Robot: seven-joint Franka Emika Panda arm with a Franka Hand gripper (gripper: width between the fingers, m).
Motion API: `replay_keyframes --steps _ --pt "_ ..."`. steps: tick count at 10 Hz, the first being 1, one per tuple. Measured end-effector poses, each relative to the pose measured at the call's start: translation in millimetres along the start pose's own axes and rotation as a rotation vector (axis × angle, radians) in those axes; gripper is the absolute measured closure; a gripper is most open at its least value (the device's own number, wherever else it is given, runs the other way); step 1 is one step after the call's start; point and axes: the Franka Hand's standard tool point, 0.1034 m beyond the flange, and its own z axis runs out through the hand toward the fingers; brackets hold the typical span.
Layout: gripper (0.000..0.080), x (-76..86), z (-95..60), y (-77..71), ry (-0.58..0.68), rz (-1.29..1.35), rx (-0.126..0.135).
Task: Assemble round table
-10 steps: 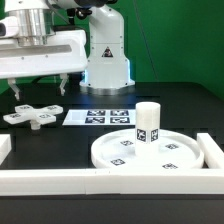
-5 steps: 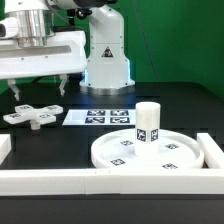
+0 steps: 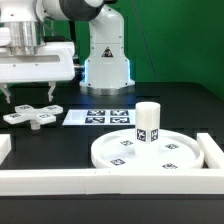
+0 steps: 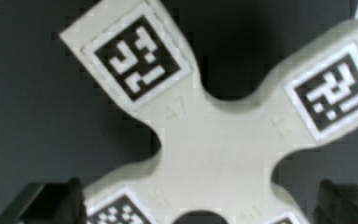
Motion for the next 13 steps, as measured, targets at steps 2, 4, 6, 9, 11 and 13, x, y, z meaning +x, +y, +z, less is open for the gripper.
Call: replay_keyframes --steps 2,4,6,9,11,13 --pt "0.0151 7.4 1.3 -2.6 0.001 0.011 0.001" --pt "0.0151 9.7 3.9 -2.1 -0.003 0.013 0.002" --pt "0.0151 7.8 7.8 -3.1 -0.011 0.013 0.003" --pt "0.0151 4.7 13.1 -6.8 -0.022 0.012 0.006" --pt "0.0151 4.3 14.9 -8.1 -0.026 0.019 0.007" --pt "0.0151 1.9 18.0 -8.4 -0.033 0.02 0.009"
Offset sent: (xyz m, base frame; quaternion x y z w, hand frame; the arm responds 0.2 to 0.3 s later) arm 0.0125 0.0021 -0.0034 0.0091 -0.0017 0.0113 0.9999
